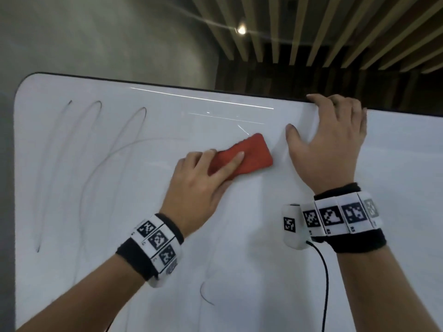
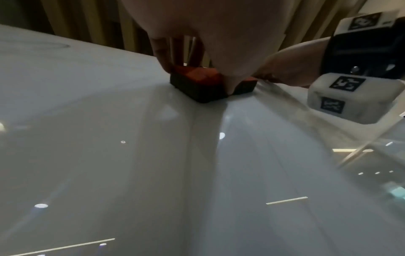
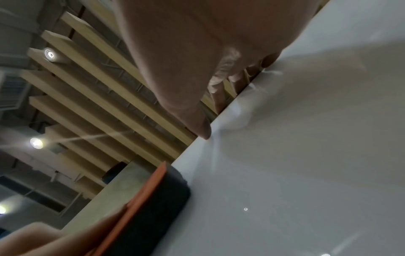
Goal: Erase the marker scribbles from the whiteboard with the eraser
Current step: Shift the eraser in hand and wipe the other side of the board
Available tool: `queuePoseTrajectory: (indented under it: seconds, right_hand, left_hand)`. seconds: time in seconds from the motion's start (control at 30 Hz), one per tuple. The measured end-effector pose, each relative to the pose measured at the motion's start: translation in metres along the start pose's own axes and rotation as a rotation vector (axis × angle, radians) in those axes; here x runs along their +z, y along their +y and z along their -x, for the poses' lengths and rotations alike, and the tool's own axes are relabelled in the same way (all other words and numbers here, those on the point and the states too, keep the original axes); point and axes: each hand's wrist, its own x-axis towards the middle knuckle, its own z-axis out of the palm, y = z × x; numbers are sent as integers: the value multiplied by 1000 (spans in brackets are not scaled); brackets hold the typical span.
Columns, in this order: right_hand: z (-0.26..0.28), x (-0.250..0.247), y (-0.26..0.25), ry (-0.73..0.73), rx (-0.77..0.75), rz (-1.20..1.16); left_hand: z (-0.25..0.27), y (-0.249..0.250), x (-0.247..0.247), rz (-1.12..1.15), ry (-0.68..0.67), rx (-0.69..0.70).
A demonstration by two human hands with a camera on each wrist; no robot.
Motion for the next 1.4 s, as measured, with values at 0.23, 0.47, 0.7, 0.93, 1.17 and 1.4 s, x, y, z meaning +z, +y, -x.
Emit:
queuePoseTrajectory:
  seconds: [0.23,0.47,0.7,0.93,1.17,1.4]
  right_hand:
    - [1,-1,1,-15,-10,4]
    - [1,0,1,-4,-7,7]
    - [2,1,0,-8,-16,26]
    - [4,4,-16,-46,-4,160]
    - [1,-6,-17,-148,1,176]
    - [4,-8,-16,-126,-3,157]
  left_hand:
    - [-22,-62,-7,28,112,-507]
    - [83,14,12,71,-97,146]
    - [39,-64,0,56,96,-493]
    - [75,11,12,129,12,-254]
    - [64,-30,6,97,80,-561]
    - [136,48,16,285,-104,-93]
